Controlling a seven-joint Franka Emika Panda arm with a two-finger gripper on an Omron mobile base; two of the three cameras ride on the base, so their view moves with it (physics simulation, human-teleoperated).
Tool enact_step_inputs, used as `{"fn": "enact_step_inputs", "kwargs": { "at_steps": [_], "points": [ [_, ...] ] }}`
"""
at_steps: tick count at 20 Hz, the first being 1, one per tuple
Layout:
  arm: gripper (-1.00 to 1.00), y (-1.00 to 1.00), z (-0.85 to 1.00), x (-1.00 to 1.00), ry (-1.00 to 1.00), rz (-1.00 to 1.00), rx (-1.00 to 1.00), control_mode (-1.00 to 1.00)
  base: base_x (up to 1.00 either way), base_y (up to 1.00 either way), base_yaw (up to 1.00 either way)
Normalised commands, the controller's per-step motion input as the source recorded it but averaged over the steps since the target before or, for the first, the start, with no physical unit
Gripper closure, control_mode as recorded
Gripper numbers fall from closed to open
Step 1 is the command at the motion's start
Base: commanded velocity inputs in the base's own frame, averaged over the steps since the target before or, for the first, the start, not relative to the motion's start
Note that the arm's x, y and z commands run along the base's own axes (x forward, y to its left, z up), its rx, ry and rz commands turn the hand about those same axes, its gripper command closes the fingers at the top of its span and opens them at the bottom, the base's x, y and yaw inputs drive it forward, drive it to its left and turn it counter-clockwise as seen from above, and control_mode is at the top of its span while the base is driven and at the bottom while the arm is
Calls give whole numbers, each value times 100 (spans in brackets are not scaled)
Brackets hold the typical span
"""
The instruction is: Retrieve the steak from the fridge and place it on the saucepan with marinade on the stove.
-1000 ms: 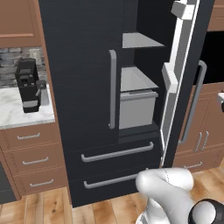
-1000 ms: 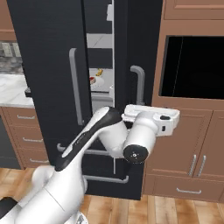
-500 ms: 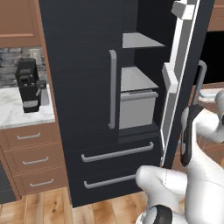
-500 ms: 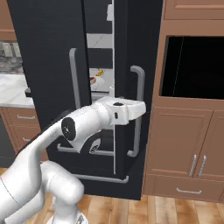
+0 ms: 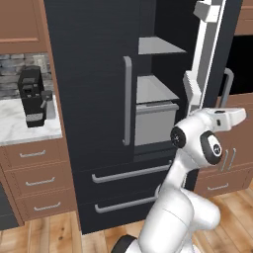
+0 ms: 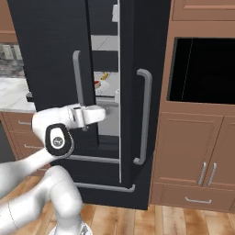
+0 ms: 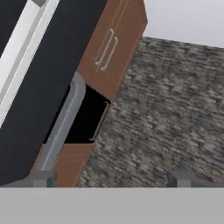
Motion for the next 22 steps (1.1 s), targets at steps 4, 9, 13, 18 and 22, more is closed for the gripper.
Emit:
{"fn": "enact_step_inputs", "kwargs": {
  "at_steps": [4,9,13,18,22],
  "points": [
    [-100,66,4,12,10,-9,-1,-100,0,0,0],
    [-100,61,47,0,0,-2,0,-100,0,0,0],
    [-100,52,79,-1,2,-2,0,-100,0,0,0],
    [-100,51,66,0,22,-9,0,-100,0,0,0],
    [-100,39,47,0,36,-16,-3,-100,0,0,0]
  ]
}}
